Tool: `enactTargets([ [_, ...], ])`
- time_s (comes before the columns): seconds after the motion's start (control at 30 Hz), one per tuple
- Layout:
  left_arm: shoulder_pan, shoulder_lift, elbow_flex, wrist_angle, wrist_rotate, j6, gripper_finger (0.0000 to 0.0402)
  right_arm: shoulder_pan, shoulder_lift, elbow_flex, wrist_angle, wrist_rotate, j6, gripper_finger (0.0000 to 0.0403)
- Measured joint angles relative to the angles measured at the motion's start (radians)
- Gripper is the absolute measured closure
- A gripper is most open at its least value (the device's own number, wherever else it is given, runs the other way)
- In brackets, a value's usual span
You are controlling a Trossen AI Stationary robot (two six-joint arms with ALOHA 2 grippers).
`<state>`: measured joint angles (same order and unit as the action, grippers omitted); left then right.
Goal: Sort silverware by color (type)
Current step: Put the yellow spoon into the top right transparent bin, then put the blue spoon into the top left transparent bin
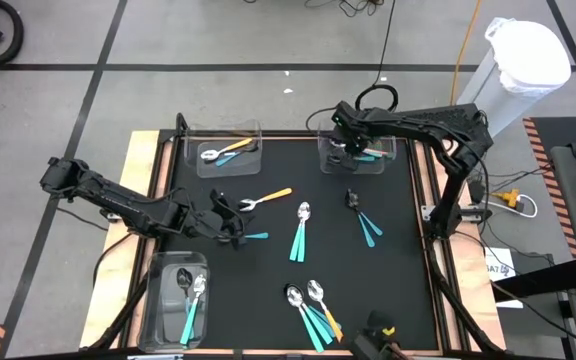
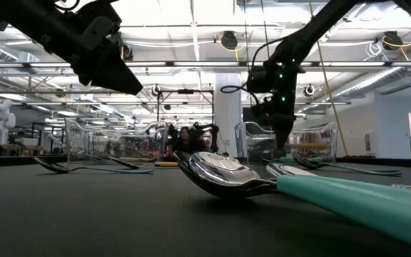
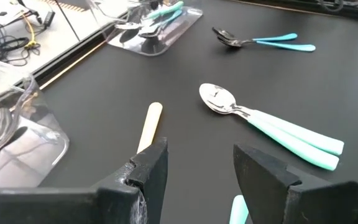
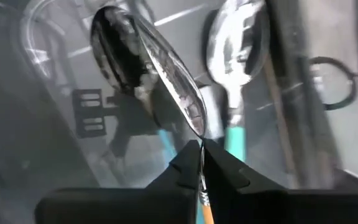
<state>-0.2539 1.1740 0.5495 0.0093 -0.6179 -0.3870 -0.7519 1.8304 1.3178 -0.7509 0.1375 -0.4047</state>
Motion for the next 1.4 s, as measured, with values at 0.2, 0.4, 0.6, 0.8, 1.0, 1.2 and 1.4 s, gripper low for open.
enactTargets([
  [0.2,0.003,0.000,0.000,0.007,-0.034,0.000,0.0221,-0.001,0.014,0.000,0.002,-0.011,0.024,0.0338],
  [0.4,0.006,0.000,0.000,0.006,-0.034,0.001,0.0221,-0.002,-0.019,0.000,0.000,0.053,0.161,0.0286],
  [0.6,0.013,0.022,0.000,0.002,-0.021,0.030,0.0221,0.020,-0.168,0.000,0.013,0.067,0.318,0.0279],
  [0.8,0.057,0.112,0.000,0.060,0.062,0.028,0.0221,0.114,-0.377,-0.026,0.056,0.043,0.407,0.0290],
  [1.0,0.064,0.192,0.000,0.081,0.095,-0.027,0.0221,0.262,-0.551,-0.201,0.127,0.015,0.535,0.0301],
  [1.2,0.064,0.197,0.000,-0.019,0.236,-0.217,0.0221,0.418,-0.643,-0.458,0.397,0.017,0.689,0.0310],
  [1.4,0.064,0.188,0.002,-0.264,0.419,-0.236,0.0221,0.550,-0.619,-0.618,0.790,0.017,0.734,0.0310],
])
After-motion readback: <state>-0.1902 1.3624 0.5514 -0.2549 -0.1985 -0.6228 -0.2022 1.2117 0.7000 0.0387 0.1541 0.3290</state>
